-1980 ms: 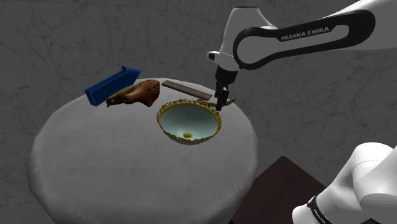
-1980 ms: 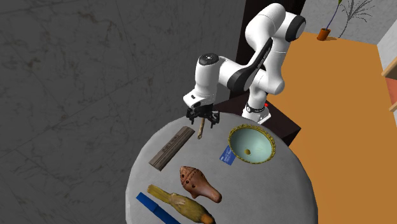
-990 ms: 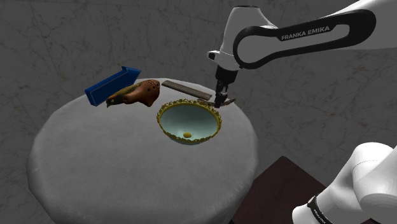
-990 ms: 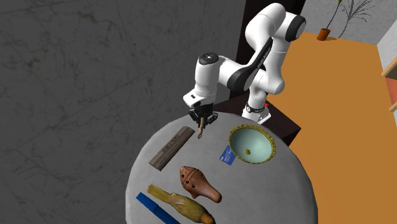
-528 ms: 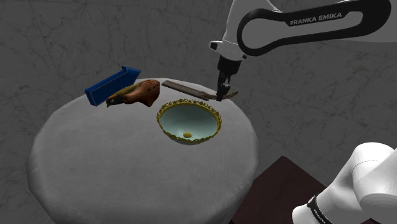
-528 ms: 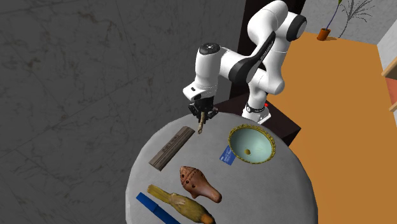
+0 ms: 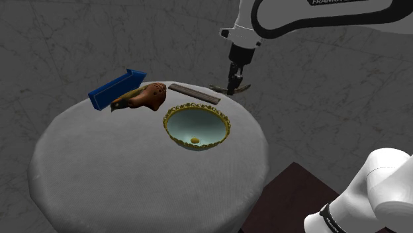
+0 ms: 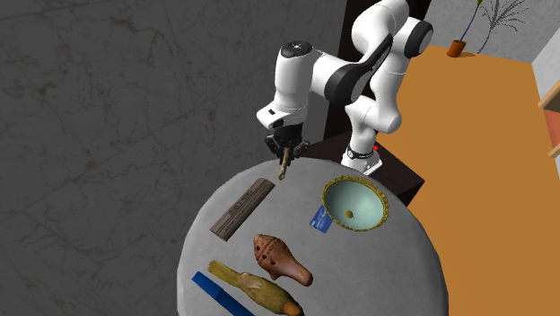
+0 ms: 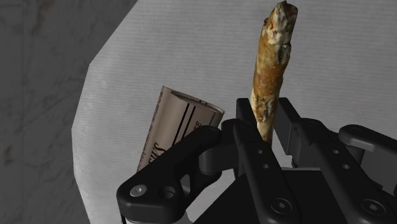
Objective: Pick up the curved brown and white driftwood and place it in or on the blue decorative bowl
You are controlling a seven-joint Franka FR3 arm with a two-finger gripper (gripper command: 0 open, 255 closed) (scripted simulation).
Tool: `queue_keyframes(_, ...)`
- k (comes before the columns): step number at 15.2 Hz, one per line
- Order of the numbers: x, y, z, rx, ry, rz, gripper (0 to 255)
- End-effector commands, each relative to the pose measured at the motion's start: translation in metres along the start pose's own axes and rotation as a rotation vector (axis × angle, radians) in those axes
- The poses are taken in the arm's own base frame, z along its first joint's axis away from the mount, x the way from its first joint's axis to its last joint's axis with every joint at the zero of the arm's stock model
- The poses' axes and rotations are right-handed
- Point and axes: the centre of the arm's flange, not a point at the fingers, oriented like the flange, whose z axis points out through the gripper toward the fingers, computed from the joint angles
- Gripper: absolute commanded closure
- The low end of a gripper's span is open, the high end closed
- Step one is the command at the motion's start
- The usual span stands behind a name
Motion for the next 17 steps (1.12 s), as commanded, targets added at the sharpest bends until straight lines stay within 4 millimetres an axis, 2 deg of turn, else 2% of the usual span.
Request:
queue_keyframes(1, 0.000, 0.001, -0.010, 0.000, 0.000, 0.000, 255)
queue_keyframes(17, 0.003, 0.005, -0.090, 0.000, 0.000, 0.000, 255)
